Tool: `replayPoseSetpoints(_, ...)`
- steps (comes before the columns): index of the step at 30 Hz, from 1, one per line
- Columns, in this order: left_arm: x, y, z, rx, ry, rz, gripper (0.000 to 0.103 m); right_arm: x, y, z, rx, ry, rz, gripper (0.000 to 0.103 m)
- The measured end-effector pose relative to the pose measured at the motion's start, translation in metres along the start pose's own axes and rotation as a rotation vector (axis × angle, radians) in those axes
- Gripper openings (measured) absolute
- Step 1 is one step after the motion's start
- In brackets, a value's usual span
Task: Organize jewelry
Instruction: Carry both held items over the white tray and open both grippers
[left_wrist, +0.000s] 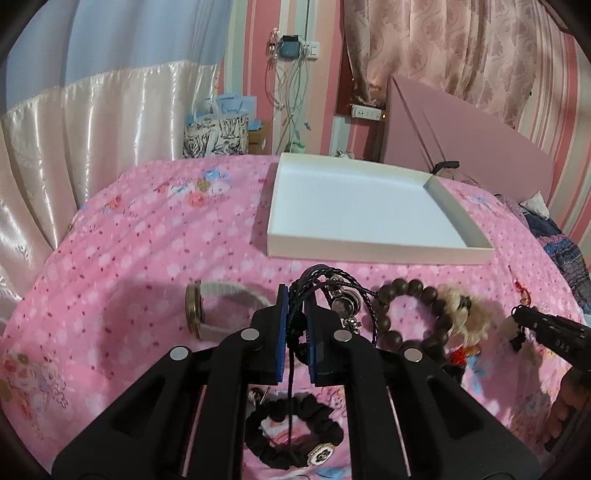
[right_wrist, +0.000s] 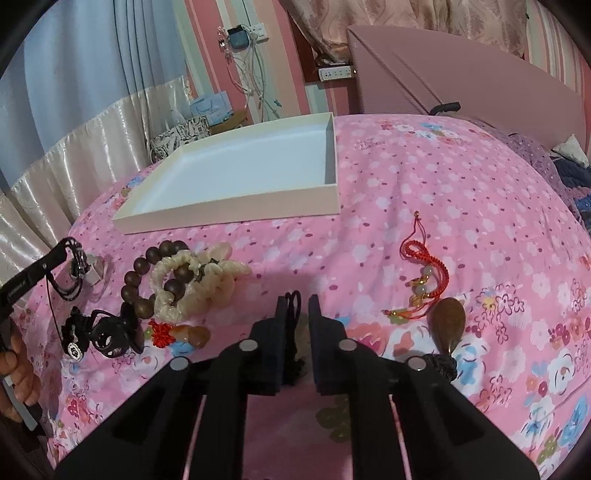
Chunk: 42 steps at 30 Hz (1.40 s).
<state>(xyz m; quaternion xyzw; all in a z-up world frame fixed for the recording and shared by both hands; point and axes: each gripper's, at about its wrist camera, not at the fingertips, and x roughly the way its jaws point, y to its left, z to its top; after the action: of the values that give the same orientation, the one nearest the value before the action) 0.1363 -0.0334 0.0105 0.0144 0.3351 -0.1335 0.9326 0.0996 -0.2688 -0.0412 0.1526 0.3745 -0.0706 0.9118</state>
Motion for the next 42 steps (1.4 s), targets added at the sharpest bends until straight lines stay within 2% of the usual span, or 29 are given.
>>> replayPoseSetpoints(6, -0.008, -0.008, 0.019, 0.019, -0.04, -0.011, 0.007, -0.017, 0.001, 0.019, -0.011, -0.056, 0.03, 0.01)
replayPoseSetpoints(12, -0.007, -0.018, 0.052, 0.027, -0.082, -0.023, 0.007, -0.025, 0.007, 0.054, -0.028, -0.115, 0.05, 0.01)
replayPoseSetpoints(16, 0.018, -0.021, 0.076, 0.012, -0.071, -0.025, 0.007, -0.017, 0.016, 0.083, -0.051, -0.147, 0.06, 0.01)
replayPoseSetpoints(22, 0.064, -0.018, 0.094, -0.011, -0.043, -0.019, 0.007, 0.013, 0.019, 0.118, -0.044, -0.157, 0.101, 0.01)
replayPoseSetpoints(30, 0.115, -0.008, 0.093, -0.035, -0.005, 0.02, 0.007, 0.061, 0.021, 0.131, -0.004, -0.119, 0.089, 0.01)
replayPoseSetpoints(36, 0.145, -0.004, 0.082, -0.037, 0.077, 0.046, 0.007, 0.087, 0.022, 0.123, -0.018, -0.076, 0.045, 0.01)
replayPoseSetpoints(42, 0.158, 0.001, 0.07, -0.029, 0.155, 0.079, 0.007, 0.103, 0.022, 0.118, -0.046, -0.041, 0.005, 0.01)
